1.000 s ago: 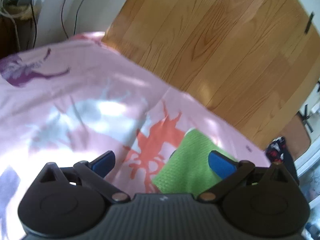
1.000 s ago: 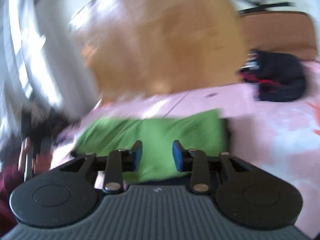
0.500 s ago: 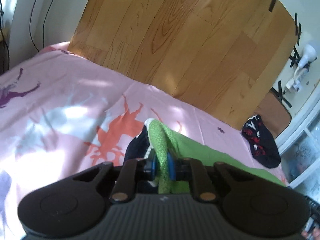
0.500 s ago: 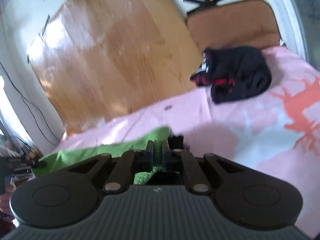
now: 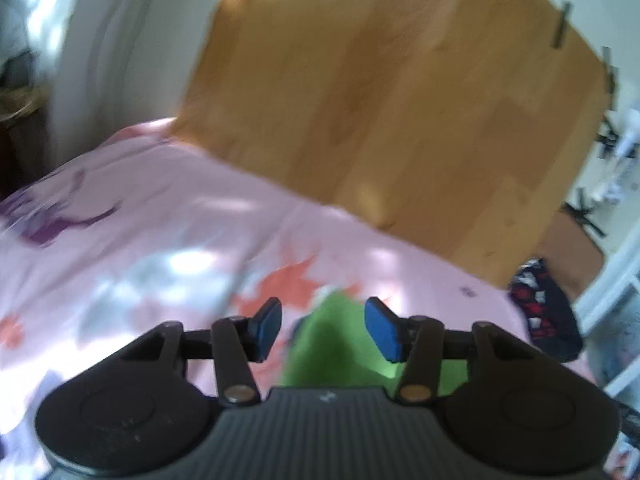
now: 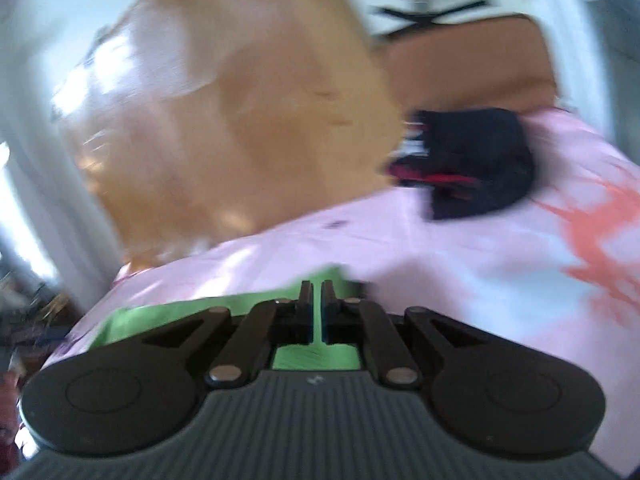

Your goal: Fold small clothes

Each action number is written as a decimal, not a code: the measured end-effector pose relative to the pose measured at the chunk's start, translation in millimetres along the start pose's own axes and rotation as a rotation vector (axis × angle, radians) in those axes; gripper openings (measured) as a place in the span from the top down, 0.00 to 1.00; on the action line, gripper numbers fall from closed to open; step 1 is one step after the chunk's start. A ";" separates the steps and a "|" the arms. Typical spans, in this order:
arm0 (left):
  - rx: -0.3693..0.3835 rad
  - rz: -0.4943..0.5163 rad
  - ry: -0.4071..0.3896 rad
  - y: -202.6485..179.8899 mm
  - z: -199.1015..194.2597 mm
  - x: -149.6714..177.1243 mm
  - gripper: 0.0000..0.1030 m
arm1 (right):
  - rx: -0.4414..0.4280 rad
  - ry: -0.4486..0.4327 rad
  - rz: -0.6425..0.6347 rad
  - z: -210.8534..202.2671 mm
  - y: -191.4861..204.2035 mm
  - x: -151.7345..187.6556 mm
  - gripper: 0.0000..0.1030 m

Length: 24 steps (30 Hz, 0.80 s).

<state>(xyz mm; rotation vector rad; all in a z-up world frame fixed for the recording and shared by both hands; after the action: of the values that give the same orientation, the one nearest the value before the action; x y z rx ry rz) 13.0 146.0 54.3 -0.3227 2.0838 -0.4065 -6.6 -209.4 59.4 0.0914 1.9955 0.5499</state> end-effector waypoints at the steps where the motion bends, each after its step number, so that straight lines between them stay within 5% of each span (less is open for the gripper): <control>1: 0.022 0.023 0.007 -13.5 8.1 -0.2 0.53 | -0.039 0.019 -0.023 12.8 18.5 0.9 0.92; 4: 0.059 0.105 0.055 -45.3 37.9 9.8 0.51 | -0.148 0.099 -0.095 54.4 71.5 13.2 0.92; 7: 0.047 0.158 0.134 -55.0 68.6 28.4 0.51 | -0.115 0.155 -0.176 88.5 88.9 30.1 0.91; 10: 0.000 0.192 0.170 -40.3 82.3 44.1 0.53 | 0.021 0.180 -0.137 102.0 43.4 34.1 0.98; 14: 0.014 0.261 0.123 -40.4 77.4 54.6 0.53 | -0.035 0.139 0.124 71.8 -22.7 30.1 1.00; 19: -0.092 0.433 0.105 -63.8 77.6 67.9 0.42 | -0.009 0.117 0.122 55.8 -25.0 32.0 0.99; 20: -0.093 0.431 0.112 -66.6 75.4 66.9 0.42 | -0.010 0.114 0.121 52.0 -22.1 30.9 0.98; 24: 0.060 0.313 0.128 -77.1 57.9 52.2 0.44 | 0.009 0.047 0.190 19.4 -39.2 25.8 0.64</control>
<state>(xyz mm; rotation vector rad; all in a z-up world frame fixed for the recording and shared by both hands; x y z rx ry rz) 41.1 46.7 17.4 0.0680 2.1963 -0.3069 4.5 -230.2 14.4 0.2782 2.0472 0.6699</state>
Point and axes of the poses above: each gripper's, at about its wrist camera, not at the fingertips, and z roughly the way its jaws point, y to its left, x to its underside, the point moved 7 cm from there along z, roughly the way its jaws point, and after that the axes turned 1 degree about -y, right-handed, at the moved point
